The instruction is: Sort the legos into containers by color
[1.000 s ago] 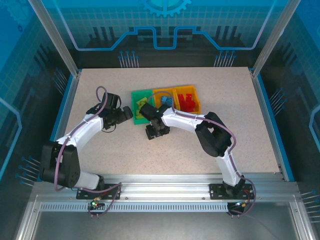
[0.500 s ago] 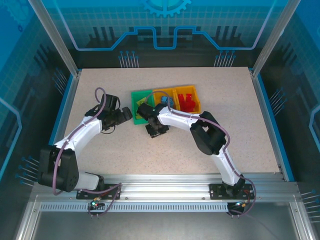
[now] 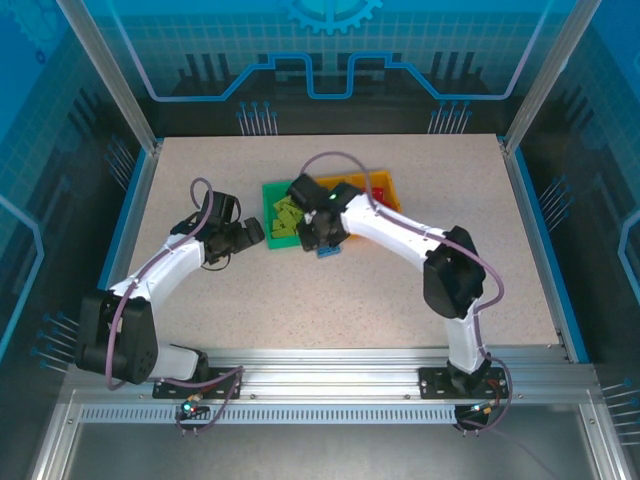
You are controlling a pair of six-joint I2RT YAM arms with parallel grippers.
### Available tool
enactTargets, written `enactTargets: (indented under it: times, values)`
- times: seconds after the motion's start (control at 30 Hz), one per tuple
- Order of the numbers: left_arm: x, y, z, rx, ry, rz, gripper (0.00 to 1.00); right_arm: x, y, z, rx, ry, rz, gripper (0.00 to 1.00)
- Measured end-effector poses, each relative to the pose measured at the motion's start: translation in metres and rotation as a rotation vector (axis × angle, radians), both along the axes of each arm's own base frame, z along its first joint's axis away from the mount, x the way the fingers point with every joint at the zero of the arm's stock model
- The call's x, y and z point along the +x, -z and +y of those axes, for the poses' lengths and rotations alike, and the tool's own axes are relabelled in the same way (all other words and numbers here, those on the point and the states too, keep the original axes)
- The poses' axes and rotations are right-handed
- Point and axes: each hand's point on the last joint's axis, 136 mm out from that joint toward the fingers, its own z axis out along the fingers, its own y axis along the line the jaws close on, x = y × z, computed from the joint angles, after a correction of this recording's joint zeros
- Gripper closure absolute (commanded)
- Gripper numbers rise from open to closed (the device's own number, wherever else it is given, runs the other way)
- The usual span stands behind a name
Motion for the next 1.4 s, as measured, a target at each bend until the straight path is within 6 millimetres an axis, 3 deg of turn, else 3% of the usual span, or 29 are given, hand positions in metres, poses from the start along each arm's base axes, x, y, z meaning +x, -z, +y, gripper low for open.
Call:
enactTargets:
  times: [0.17,0.33,0.47,0.57,0.67,0.77,0.97,1.2,1.27,1.4]
  values:
    - [-0.001,0.001,-0.002,-0.009,0.006,0.003,0.01,0.070,-0.011,-0.037,0.036,0.143,-0.050,0.72]
    - [-0.003,0.004,-0.003,-0.018,0.011,0.012,0.01,0.114,0.006,-0.035,0.023,0.164,-0.055,0.70]
    - [-0.004,0.005,-0.005,-0.025,0.015,0.016,0.01,0.126,0.027,-0.024,0.016,0.156,-0.022,0.64]
    - [-0.004,0.005,-0.006,-0.031,0.019,0.013,0.01,0.126,0.040,-0.023,0.012,0.155,0.012,0.49]
    - [-0.004,0.007,-0.007,-0.037,0.022,0.013,0.01,0.124,0.040,-0.022,0.025,0.154,0.027,0.22]
    - [-0.004,0.007,-0.007,-0.038,0.023,0.011,0.01,0.125,0.033,-0.025,0.036,0.158,0.023,0.18]
    - [-0.007,0.012,-0.008,-0.046,0.021,0.019,0.01,0.097,0.032,-0.034,0.025,0.153,0.057,0.16]
    - [-0.013,0.020,-0.010,-0.044,0.028,0.037,0.01,0.033,0.006,-0.037,0.031,0.088,0.023,0.16]
    - [-0.014,0.022,-0.010,-0.044,0.028,0.040,0.01,0.015,0.009,-0.033,0.024,0.056,0.020,0.16]
    - [-0.015,0.023,-0.010,-0.043,0.028,0.042,0.01,-0.014,0.044,-0.031,-0.007,0.024,0.067,0.09]
